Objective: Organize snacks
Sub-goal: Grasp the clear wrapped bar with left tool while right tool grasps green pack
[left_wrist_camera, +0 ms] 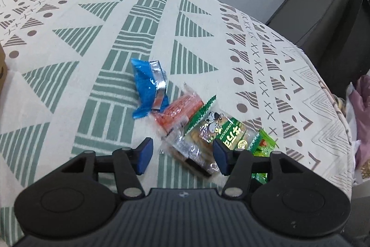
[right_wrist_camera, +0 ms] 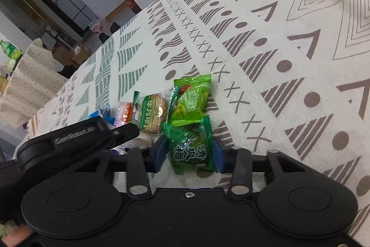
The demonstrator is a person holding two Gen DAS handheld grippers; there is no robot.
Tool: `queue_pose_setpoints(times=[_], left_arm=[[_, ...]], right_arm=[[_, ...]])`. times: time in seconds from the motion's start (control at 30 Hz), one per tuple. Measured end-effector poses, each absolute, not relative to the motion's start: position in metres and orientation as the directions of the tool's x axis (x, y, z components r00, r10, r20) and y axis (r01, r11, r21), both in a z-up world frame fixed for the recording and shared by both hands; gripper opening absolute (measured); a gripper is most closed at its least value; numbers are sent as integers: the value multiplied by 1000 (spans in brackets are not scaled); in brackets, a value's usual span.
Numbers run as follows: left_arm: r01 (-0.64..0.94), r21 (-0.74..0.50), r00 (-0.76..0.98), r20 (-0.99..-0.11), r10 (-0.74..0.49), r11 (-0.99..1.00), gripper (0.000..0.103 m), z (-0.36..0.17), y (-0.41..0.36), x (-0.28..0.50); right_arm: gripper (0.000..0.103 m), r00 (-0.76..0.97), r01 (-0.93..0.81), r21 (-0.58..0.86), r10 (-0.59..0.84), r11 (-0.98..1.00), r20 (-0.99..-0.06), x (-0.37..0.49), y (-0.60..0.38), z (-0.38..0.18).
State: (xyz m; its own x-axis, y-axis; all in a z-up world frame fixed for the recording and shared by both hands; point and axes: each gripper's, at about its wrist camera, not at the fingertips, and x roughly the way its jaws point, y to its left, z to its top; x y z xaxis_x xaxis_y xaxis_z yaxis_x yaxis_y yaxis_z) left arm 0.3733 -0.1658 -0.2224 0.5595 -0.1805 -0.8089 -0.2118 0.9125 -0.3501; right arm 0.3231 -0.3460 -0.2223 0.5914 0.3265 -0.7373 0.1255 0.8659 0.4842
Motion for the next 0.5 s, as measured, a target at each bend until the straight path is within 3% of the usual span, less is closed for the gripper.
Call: queue_pose_setpoints(times=[0.33,0.43,0.5], left_arm=[[-204,-297,551,-822,-141,933,59,-223,-177,374],[-186,-260,540,-833,-122,947,51,-222,-178,369],[-186,-246,532,-839,-113,951,40,-221,-176,365]], right_arm=[[37,598,163,500,318,851,-736,320,-355,-221],[37,597,180,511,320,840,-736,320,-358,-221],[37,600,181,513,320,839,-734,319,-359,-219]])
